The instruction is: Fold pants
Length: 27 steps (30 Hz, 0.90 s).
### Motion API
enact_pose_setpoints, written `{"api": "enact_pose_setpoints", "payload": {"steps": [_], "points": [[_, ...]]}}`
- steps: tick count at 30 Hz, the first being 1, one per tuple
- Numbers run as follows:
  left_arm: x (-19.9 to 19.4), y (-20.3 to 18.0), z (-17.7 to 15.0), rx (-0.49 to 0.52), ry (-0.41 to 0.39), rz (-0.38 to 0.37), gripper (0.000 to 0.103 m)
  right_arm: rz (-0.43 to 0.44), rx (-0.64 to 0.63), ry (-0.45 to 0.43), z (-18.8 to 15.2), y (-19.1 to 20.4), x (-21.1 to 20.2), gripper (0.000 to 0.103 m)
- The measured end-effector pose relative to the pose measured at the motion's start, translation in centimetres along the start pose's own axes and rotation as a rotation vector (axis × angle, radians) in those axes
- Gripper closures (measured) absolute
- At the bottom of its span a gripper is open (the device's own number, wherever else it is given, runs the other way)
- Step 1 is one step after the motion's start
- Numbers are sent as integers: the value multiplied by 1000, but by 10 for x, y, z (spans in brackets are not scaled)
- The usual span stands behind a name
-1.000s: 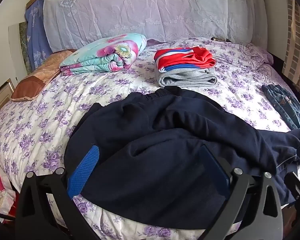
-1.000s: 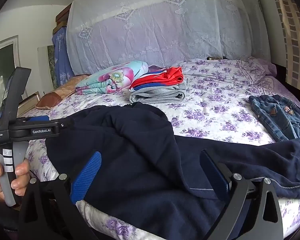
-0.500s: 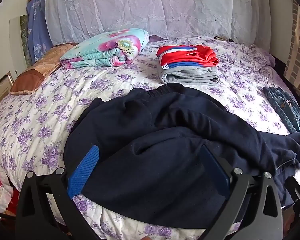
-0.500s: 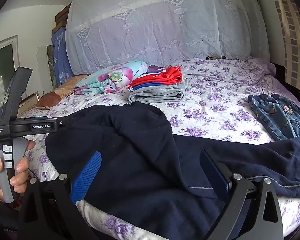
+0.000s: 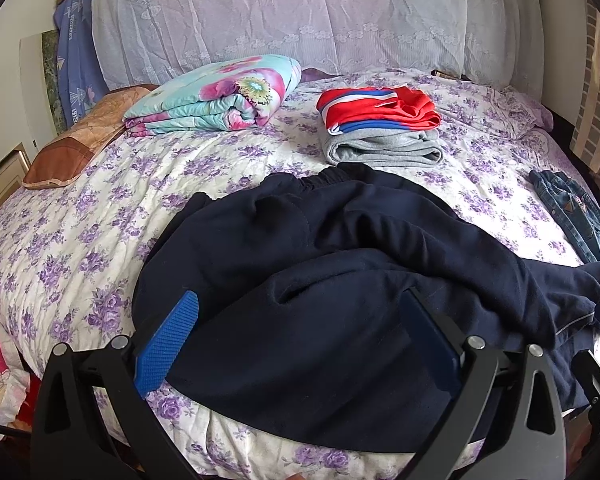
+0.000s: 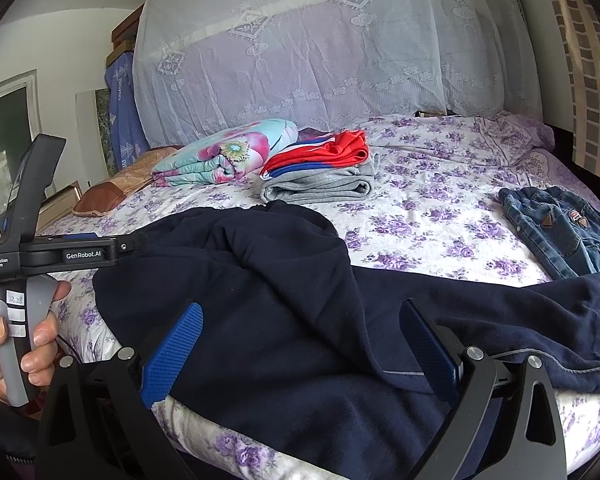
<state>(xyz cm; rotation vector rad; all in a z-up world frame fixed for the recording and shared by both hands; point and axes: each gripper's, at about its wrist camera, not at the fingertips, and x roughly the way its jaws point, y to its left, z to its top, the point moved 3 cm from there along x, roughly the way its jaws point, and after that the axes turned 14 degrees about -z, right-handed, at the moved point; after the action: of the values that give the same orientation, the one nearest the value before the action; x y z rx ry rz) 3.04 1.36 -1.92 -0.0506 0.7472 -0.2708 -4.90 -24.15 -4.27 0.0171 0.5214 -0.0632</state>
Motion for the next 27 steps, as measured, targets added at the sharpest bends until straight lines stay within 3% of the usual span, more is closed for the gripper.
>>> {"api": "enact_pose_setpoints", "payload": {"steps": [15,27], "points": [[4,4,-3,-10,15,-6,5,17,-23,9,-5,8,1,4],[8,-1,-4,-7,19,-14,5,-23,-6,9,-2,2,2,4]]}}
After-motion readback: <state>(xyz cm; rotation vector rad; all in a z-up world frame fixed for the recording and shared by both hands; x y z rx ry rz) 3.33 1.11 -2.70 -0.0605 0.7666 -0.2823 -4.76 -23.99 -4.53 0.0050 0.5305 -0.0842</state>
